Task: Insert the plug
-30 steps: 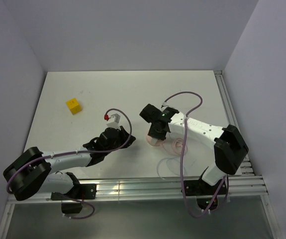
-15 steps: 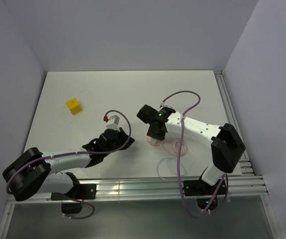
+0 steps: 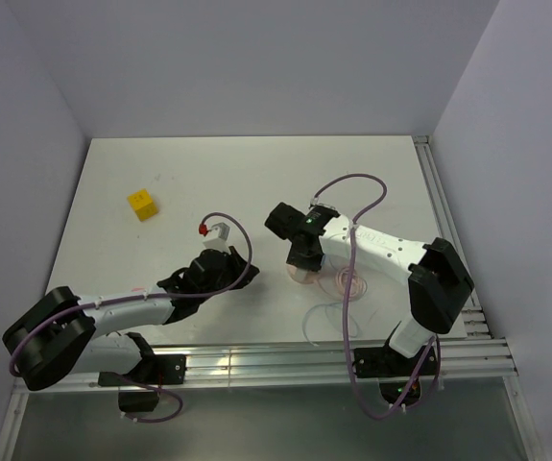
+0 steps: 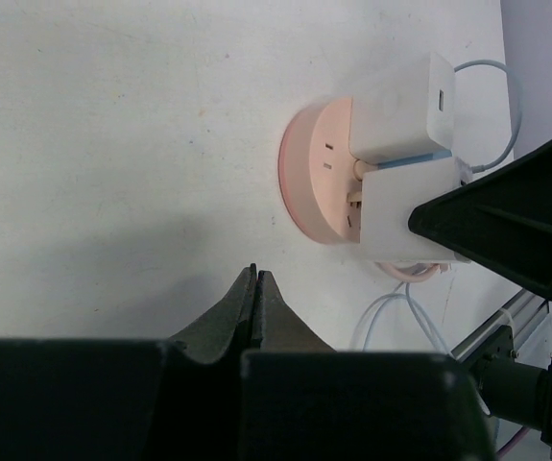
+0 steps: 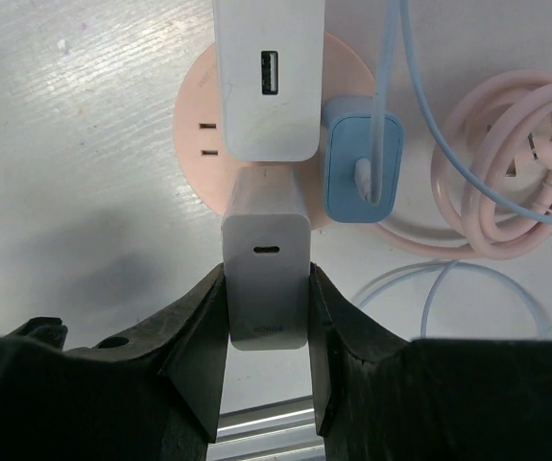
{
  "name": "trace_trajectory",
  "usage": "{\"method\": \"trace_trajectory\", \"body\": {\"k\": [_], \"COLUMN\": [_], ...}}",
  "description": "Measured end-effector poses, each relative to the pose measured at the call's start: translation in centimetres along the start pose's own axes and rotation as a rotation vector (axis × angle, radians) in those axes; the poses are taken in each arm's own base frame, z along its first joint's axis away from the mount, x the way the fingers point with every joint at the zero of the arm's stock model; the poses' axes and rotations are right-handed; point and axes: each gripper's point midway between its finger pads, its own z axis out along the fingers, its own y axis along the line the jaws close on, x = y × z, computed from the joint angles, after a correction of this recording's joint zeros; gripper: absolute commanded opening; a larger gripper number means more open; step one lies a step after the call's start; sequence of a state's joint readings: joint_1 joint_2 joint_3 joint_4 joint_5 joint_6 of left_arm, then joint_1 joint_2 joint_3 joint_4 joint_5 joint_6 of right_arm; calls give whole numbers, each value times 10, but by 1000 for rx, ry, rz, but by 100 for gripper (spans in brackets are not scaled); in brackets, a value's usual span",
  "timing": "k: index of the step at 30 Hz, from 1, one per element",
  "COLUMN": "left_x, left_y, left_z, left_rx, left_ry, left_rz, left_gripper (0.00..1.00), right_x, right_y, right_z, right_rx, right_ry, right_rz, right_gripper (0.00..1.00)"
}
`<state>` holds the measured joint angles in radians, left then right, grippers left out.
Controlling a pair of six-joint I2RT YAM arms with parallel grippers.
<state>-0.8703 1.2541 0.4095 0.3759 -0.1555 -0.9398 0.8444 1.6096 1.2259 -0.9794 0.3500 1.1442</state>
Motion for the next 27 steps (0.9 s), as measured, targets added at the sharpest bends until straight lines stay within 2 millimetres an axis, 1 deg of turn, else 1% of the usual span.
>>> {"method": "trace_trajectory", "body": {"k": [5, 12, 16, 27], "left_x": [-2, -3, -3, -4], "left_y": [-2, -3, -3, -4], "left_z": [-1, -4, -5, -6], "left_rx": [6, 16, 17, 21], "left_ry": [-5, -12, -13, -16], "left_rz": [-1, -2, -2, -2], "left_gripper": [0, 0, 0, 0], "right_x": [1, 0, -1, 0], "right_y": [-5, -14, -15, -12], "right_z": [-3, -14, -18, -17], "right_rx": [10, 8, 7, -6], "right_ry": [8, 11, 10, 12], "right_rz": [-30, -47, -49, -41], "right_gripper": [0, 0, 0, 0]}}
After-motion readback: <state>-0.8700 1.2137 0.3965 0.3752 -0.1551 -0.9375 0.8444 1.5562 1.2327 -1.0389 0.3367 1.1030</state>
